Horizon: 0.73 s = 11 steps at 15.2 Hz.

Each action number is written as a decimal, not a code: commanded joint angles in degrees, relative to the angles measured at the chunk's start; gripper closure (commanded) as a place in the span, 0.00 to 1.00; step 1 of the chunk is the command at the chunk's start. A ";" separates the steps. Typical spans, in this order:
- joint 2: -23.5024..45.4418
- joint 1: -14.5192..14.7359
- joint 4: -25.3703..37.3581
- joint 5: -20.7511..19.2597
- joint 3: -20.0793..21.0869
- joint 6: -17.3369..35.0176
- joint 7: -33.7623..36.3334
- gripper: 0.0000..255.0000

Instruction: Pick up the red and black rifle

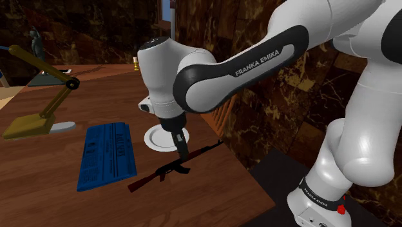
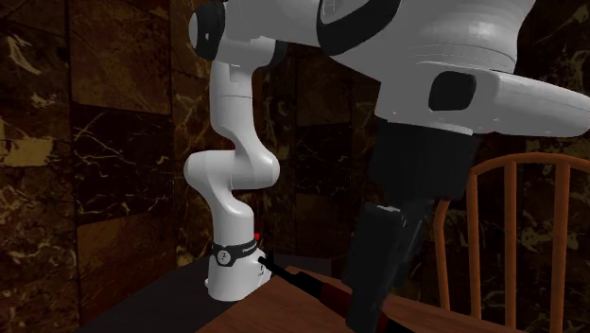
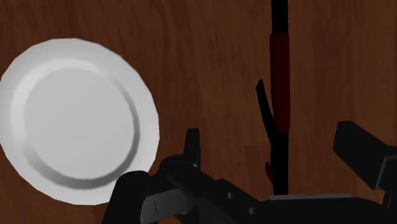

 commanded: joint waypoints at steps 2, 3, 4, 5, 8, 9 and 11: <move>2.88 1.73 0.83 -2.05 1.35 0.03 -1.50 0.00; 3.23 1.77 0.46 -2.26 1.31 0.70 -1.29 0.00; 3.60 1.81 0.10 -2.48 1.26 1.37 -1.08 0.00; 3.98 1.84 -0.25 -2.71 1.21 2.03 -0.87 0.00; 5.18 1.97 -1.22 -3.44 1.05 4.00 -0.20 0.00; 5.85 2.04 -1.68 -3.85 0.94 5.02 0.17 0.00; 5.85 2.05 -1.68 -3.84 0.94 5.02 0.17 0.00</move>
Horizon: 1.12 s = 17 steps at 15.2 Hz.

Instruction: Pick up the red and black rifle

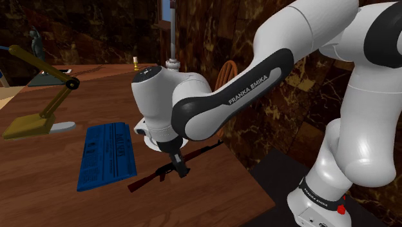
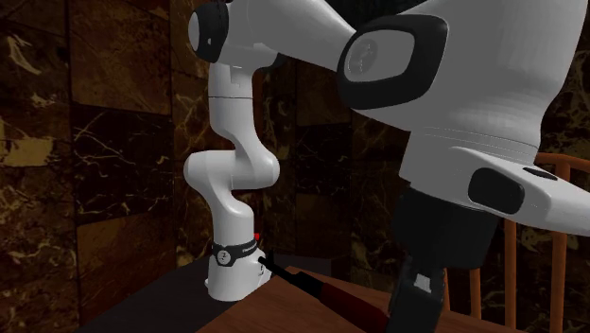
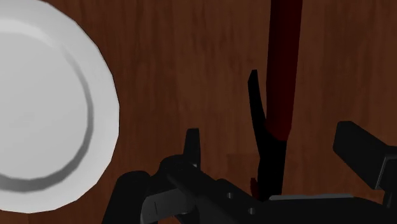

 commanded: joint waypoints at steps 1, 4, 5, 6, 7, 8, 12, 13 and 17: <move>0.13 0.05 -0.26 -0.10 0.00 0.38 0.16 1.00; 0.25 0.06 -0.14 -0.15 -0.01 0.36 0.18 1.00; 0.25 0.06 -0.14 -0.15 -0.02 0.36 0.18 1.00; 0.25 0.06 -0.14 -0.15 -0.02 0.37 0.18 1.00; 0.26 0.07 -0.14 -0.16 -0.02 0.37 0.18 1.00; 0.26 0.07 -0.12 -0.16 -0.02 0.36 0.18 1.00; -0.58 -0.06 0.54 0.36 0.11 -1.00 -0.33 1.00; -0.99 -0.10 0.85 0.61 0.17 -1.66 -0.56 1.00; -2.51 -0.26 2.24 1.53 0.37 -4.31 -1.41 1.00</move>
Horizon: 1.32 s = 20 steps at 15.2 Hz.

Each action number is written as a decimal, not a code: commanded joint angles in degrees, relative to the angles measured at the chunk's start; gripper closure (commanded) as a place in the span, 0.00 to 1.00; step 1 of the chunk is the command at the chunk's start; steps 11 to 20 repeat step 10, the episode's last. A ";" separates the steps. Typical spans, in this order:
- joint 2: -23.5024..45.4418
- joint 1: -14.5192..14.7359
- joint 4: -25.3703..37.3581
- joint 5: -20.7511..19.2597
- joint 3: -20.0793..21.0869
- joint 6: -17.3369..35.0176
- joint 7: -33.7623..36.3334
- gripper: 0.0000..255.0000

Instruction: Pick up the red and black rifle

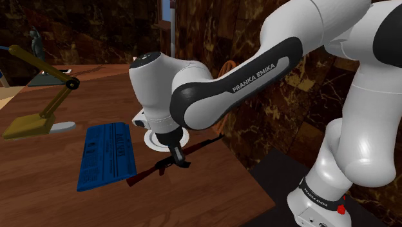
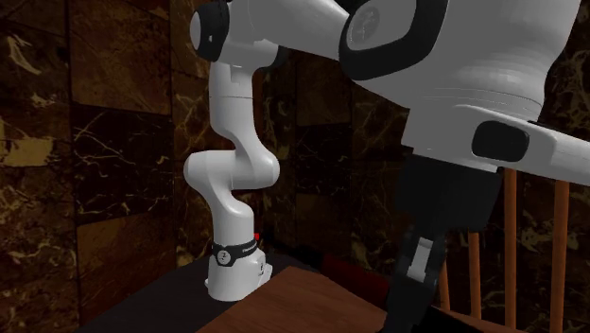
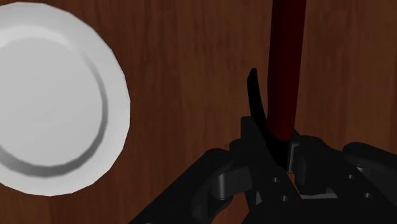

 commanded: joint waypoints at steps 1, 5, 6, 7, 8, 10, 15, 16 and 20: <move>-0.70 -0.16 0.69 0.40 0.02 -1.27 -0.55 1.00; -2.00 -0.27 2.34 1.16 0.15 -3.99 -1.32 1.00; -2.29 -0.29 2.78 1.33 0.17 -4.68 -1.50 1.00; -2.57 -0.31 3.24 1.49 0.20 -5.37 -1.67 1.00; -2.84 -0.33 3.71 1.64 0.22 -6.07 -1.85 1.00; -2.88 -0.33 3.78 1.67 0.22 -6.17 -1.87 1.00; -2.88 -0.33 3.78 1.67 0.22 -6.17 -1.87 1.00; -2.88 -0.33 3.78 1.67 0.22 -6.17 -1.87 1.00; -2.88 -0.33 3.78 1.67 0.22 -6.17 -1.87 1.00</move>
